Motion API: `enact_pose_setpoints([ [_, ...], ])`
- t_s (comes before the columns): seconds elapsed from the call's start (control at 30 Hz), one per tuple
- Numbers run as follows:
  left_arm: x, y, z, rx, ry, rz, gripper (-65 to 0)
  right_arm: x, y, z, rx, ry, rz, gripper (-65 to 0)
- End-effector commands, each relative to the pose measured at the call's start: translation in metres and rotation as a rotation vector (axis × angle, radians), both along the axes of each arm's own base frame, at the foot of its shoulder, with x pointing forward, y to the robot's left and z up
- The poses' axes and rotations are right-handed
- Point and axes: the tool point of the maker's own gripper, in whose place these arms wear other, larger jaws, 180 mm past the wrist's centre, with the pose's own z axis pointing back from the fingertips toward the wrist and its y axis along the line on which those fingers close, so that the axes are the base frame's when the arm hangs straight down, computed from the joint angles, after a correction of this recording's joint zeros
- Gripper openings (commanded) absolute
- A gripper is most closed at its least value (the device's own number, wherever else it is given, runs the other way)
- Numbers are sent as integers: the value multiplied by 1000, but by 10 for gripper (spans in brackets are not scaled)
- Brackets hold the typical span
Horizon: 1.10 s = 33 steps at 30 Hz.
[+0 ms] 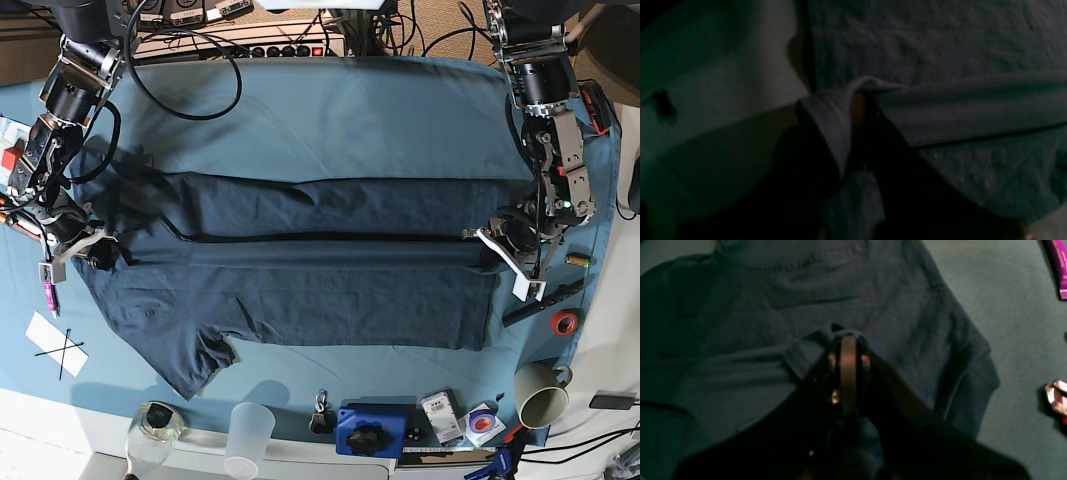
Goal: Fold the T-shirt properly
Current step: 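Lift the shoulder edge and fold it over toward the hem, then release the folded edge and raise both grippers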
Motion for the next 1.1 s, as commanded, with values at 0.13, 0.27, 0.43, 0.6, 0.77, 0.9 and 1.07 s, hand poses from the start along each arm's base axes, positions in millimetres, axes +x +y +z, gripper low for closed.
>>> enact_pose_setpoints([
  [0.13,12,1,20,31,-65,-61,-394,13,-19,36,-27,-101,-18,-486],
  [0.27,12,4,21,46,-13,-61,-345,9,-25,51,43,-96,-11,-452],
  [0.43,16,0,38,9,21,-53,-345,3,-31,83,75,-119,7,-452],
  [0.6,8,-10,45,-35,73,-85,-345,-9,-49,122,78,-200,-36,-452],
  [0.77,-1,-1,54,-103,41,-55,-345,-29,-75,129,88,-200,-112,-452],
  [0.9,-7,25,62,-124,6,29,-345,-37,-86,144,101,-241,-125,-452],
  [1.07,-22,36,66,-154,-11,11,-345,-43,-94,152,70,-204,-114,-452],
])
